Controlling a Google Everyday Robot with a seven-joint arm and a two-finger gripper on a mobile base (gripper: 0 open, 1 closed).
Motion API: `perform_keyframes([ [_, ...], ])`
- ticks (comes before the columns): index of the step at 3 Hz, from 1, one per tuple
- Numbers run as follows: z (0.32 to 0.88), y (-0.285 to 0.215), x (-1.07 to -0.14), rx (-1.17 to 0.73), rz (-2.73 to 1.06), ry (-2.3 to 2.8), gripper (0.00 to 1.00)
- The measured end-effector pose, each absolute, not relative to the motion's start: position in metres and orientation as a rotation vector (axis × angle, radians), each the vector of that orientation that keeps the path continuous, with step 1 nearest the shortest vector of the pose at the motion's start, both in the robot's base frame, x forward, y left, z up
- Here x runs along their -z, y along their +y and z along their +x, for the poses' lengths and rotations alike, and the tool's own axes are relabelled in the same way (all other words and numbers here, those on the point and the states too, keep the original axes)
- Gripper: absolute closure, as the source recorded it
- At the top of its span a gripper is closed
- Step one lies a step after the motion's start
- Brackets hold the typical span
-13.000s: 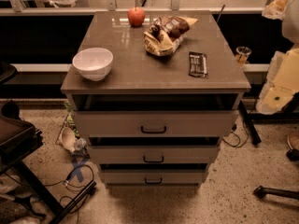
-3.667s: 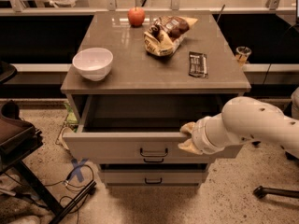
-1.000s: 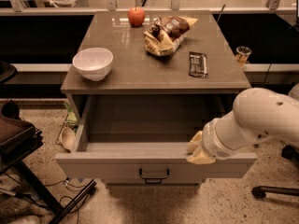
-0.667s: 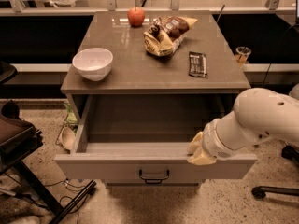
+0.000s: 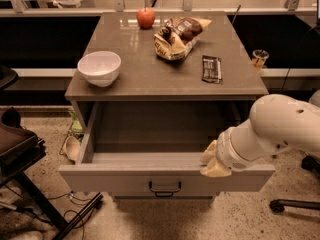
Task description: Open top drawer
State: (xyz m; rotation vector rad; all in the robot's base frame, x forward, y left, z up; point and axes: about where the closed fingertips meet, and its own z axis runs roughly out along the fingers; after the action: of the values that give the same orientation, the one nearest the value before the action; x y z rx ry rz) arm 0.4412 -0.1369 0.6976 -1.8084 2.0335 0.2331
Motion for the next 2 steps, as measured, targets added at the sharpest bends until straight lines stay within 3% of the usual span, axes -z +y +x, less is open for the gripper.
perform_keyframes([
  [1,0.441,-0.136,-0.698,-0.232,-1.811,2.032,0.04],
  [2,0.447,-0.139,-0.712,-0.174,-1.819,2.049,0.02],
])
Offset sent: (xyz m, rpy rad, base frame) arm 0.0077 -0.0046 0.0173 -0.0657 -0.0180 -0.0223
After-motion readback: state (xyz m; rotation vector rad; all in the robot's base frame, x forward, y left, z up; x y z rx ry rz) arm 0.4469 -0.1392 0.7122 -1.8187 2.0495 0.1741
